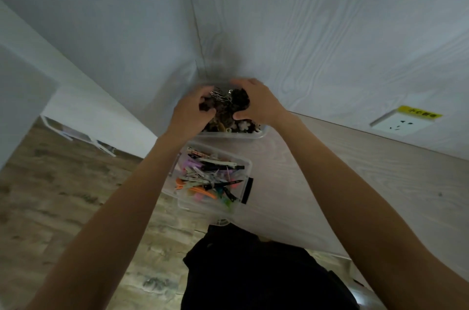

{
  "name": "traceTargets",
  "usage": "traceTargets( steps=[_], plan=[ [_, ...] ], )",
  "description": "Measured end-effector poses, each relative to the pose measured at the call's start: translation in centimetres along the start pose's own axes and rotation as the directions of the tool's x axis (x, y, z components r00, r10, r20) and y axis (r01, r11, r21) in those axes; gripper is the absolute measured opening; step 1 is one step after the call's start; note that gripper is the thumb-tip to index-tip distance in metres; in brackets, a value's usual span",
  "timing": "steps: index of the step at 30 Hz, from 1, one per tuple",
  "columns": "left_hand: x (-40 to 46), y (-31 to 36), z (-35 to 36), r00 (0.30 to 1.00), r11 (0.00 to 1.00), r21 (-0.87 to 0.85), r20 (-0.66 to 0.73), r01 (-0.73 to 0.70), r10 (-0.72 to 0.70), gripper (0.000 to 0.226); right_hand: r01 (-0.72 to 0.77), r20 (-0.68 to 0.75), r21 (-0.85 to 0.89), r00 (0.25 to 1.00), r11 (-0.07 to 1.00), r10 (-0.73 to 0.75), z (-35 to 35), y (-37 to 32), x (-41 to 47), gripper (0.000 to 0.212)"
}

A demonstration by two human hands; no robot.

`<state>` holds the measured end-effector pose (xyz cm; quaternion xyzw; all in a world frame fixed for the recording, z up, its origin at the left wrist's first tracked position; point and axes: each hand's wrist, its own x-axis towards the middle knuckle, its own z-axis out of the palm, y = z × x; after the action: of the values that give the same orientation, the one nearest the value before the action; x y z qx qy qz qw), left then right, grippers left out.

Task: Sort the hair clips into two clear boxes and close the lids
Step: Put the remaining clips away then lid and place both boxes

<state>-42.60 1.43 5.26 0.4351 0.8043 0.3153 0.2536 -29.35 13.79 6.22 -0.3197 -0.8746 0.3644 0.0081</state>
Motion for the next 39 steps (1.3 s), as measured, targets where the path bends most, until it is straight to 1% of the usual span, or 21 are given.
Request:
traceTargets(
  steps=[2,4,6,7,8,10,11,13,17,19,21,23,26,30,32,33,34,35,36,37,39],
  plan=[
    [-0.1,-0.8,0.0,0.998,0.992,0.108,0.003,-0.063,0.063,0.047,-0.018,-0.034,-0.032,0.999,0.999,0.017,0.2,0.2,-0.4,0.077],
    [-0.3,-1.4,-0.2,0.995,0.963,0.255,-0.025,-0.089,0.098,0.047,-0.035,-0.144,-0.107,0.989,0.994,0.019,0.7,0.9,-1.3,0.064],
    [-0.8,-2.0,-0.1,0.997,0.943,0.329,-0.045,-0.043,0.061,0.048,-0.099,-0.272,-0.224,0.962,0.97,0.035,1.6,2.2,-2.4,0.05],
    [-1.1,-2.2,0.1,0.999,0.941,0.339,-0.04,-0.003,0.017,0.05,-0.15,-0.311,-0.265,0.948,0.953,0.063,2.1,3.0,-3.0,0.047],
    [-1.3,-2.3,0.4,0.999,0.94,0.338,-0.022,0.042,-0.037,0.053,-0.204,-0.32,-0.254,0.94,0.946,0.117,2.6,3.7,-3.5,0.047],
    [-1.4,-2.5,0.7,0.991,0.947,0.297,0.019,0.123,-0.135,0.057,-0.252,-0.269,-0.07,0.936,0.965,0.225,3.3,4.6,-4.0,0.046],
    [-1.3,-2.6,0.7,0.988,0.954,0.261,0.018,0.144,-0.154,0.058,-0.227,-0.243,0.027,0.943,0.973,0.227,3.6,4.8,-4.1,0.045],
    [-1.0,-2.6,0.5,0.989,0.97,0.19,-0.017,0.15,-0.15,0.061,-0.173,-0.257,0.128,0.945,0.977,0.201,3.8,4.8,-4.2,0.04],
    [-1.5,-1.5,0.3,0.994,0.994,0.066,-0.073,0.091,-0.086,0.063,-0.156,-0.327,0.198,0.92,0.968,0.215,3.6,5.2,-5.8,0.039],
    [-1.7,-0.3,0.6,0.994,0.997,-0.04,-0.088,0.061,-0.065,0.061,-0.16,-0.371,0.211,0.9,0.964,0.23,3.2,6.0,-7.2,0.039],
    [-1.7,1.3,1.9,0.996,0.985,-0.168,-0.076,0.034,-0.047,0.058,-0.164,-0.429,0.237,0.867,0.958,0.255,2.3,7.5,-9.1,0.04],
    [-1.8,2.7,3.8,0.999,0.976,-0.216,-0.044,0.004,-0.014,0.057,-0.19,-0.471,0.232,0.836,0.954,0.281,1.5,9.2,-11.1,0.042],
    [-2.3,4.6,7.6,0.998,0.962,-0.273,0.06,0.001,0.016,0.062,-0.286,-0.492,0.194,0.799,0.939,0.345,0.2,12.0,-14.1,0.045],
    [-3.2,6.2,12.0,0.988,0.954,-0.296,0.156,0.038,0.009,0.062,-0.412,-0.455,0.084,0.794,0.907,0.403,-0.6,14.4,-17.5,0.043],
    [-3.3,6.6,13.2,0.988,0.952,-0.301,0.155,0.049,-0.002,0.059,-0.526,-0.492,-0.062,0.755,0.848,0.433,-0.7,14.7,-18.4,0.037],
    [-3.3,6.7,13.5,0.988,0.953,-0.299,0.156,0.05,-0.002,0.059,-0.551,-0.543,-0.175,0.745,0.816,0.387,-0.7,14.6,-18.6,0.035],
    [-3.2,6.6,13.6,0.987,0.956,-0.29,0.163,0.046,0.002,0.059,-0.538,-0.566,-0.273,0.76,0.798,0.319,-0.7,14.4,-18.3,0.036],
    [-3.2,6.6,13.8,0.984,0.959,-0.279,0.176,0.042,0.009,0.06,-0.497,-0.544,-0.344,0.797,0.797,0.262,-0.6,14.1,-17.9,0.039],
    [-3.2,6.6,13.9,0.983,0.961,-0.273,0.184,0.038,0.013,0.061,-0.448,-0.486,-0.379,0.841,0.81,0.238,-0.5,13.8,-17.3,0.044],
    [-3.2,6.5,13.9,0.983,0.963,-0.268,0.181,0.037,0.013,0.062,-0.419,-0.425,-0.377,0.871,0.826,0.248,-0.1,13.5,-16.5,0.05],
    [-3.3,6.4,14.0,0.99,0.965,-0.261,0.138,0.035,0.001,0.062,-0.404,-0.369,-0.369,0.89,0.837,0.267,0.5,13.1,-15.0,0.057]
  ],
)
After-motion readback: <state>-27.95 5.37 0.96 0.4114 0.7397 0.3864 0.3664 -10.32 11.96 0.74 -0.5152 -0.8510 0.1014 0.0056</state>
